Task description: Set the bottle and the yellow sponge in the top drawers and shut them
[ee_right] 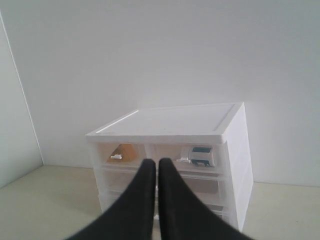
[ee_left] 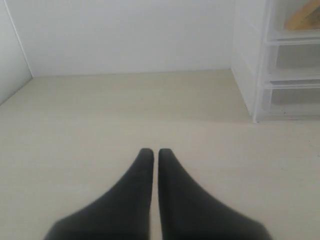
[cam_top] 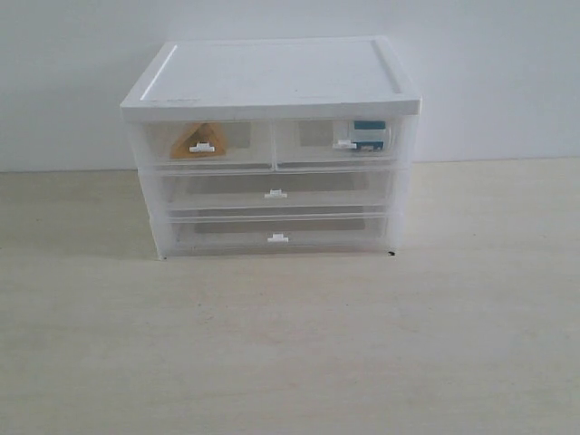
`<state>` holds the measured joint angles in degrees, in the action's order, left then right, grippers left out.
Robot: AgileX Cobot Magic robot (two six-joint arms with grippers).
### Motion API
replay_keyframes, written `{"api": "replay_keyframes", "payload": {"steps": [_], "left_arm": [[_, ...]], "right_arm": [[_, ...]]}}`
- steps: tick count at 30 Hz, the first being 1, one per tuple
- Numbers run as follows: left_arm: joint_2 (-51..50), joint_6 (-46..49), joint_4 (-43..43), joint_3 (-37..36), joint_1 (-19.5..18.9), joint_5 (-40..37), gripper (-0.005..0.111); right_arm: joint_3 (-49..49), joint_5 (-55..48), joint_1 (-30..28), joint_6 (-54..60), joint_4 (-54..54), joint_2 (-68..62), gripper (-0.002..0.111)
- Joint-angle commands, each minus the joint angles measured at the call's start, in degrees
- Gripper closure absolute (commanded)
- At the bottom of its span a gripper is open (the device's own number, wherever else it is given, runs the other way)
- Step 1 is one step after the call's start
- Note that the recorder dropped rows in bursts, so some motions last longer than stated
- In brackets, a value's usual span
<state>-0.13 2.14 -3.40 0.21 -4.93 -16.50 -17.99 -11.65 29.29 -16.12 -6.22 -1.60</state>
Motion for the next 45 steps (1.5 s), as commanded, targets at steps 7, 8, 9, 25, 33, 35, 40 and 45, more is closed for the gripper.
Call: {"api": "replay_keyframes", "payload": {"steps": [7, 8, 9, 25, 33, 35, 40, 45], "left_arm": [[0.1, -0.4, -0.3, -0.2, -0.1, 0.0, 0.103], [0.1, -0.4, -0.3, -0.2, -0.1, 0.0, 0.103], [0.1, -0.4, -0.3, -0.2, -0.1, 0.0, 0.103], [0.1, -0.4, -0.3, -0.2, -0.1, 0.0, 0.103], [0.1, -0.4, -0.3, -0.2, -0.1, 0.0, 0.103], [0.1, -0.4, -0.3, -0.2, -0.1, 0.0, 0.103], [0.1, -0.4, -0.3, -0.2, -0.1, 0.0, 0.103], [0.1, -0.4, -0.3, -0.2, -0.1, 0.0, 0.103]], "right_arm": [[0.2, -0.2, -0.1, 0.0, -0.1, 0.3, 0.108], [0.2, -0.2, -0.1, 0.0, -0.1, 0.3, 0.108], [0.2, -0.2, -0.1, 0.0, -0.1, 0.3, 0.108], [12.6, 28.1, -1.9, 22.2, -2.0, 0.5, 0.108], [18.0, 28.1, -14.5, 20.8, 7.2, 1.6, 0.108], [18.0, 22.4, -16.9, 20.4, 7.4, 1.6, 0.108], [18.0, 10.6, -19.2, 20.4, 6.2, 1.6, 0.108], [18.0, -0.4, -19.1, 18.6, 3.3, 1.6, 0.108]]}}
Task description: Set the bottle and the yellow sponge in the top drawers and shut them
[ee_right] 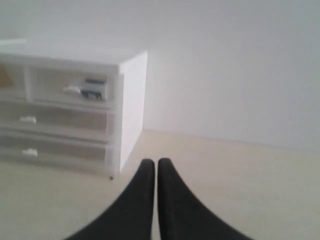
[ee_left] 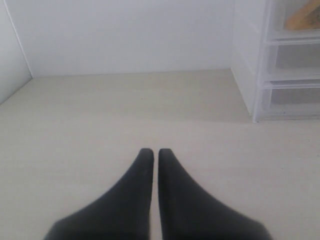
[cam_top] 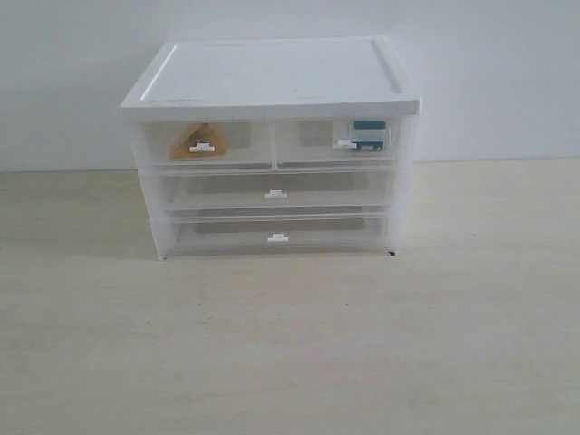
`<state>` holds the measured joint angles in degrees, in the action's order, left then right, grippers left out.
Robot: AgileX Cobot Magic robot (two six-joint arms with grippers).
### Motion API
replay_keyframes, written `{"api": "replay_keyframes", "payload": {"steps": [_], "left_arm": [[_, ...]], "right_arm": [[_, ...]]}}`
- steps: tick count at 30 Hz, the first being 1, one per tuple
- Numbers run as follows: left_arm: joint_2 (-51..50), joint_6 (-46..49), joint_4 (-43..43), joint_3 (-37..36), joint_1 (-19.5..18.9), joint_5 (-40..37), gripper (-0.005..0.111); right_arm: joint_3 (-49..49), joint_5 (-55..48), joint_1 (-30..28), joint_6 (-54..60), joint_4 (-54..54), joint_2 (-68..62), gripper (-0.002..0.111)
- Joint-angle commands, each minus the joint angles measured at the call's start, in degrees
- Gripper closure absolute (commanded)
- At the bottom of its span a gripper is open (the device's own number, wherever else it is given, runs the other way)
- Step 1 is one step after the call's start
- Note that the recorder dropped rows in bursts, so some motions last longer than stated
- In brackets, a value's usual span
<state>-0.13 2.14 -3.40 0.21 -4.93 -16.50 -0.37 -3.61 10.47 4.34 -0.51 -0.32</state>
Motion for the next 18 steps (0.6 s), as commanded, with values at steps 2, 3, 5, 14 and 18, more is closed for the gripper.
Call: {"api": "replay_keyframes", "payload": {"steps": [2, 3, 5, 14, 18], "left_arm": [[0.1, -0.4, -0.3, -0.2, -0.1, 0.0, 0.103], [0.1, -0.4, -0.3, -0.2, -0.1, 0.0, 0.103], [0.1, -0.4, -0.3, -0.2, -0.1, 0.0, 0.103], [0.1, -0.4, -0.3, -0.2, -0.1, 0.0, 0.103], [0.1, -0.4, -0.3, -0.2, -0.1, 0.0, 0.103]], "right_arm": [[0.4, -11.6, -0.3, -5.1, -3.8, 0.3, 0.108], [0.4, -11.9, -0.3, -7.4, -4.8, 0.3, 0.108], [0.4, -12.4, -0.3, -7.6, -4.8, 0.3, 0.108], [0.4, -15.0, -0.3, -7.6, -3.8, 0.3, 0.108], [0.4, -15.0, -0.3, -7.8, -3.8, 0.3, 0.108]]}}
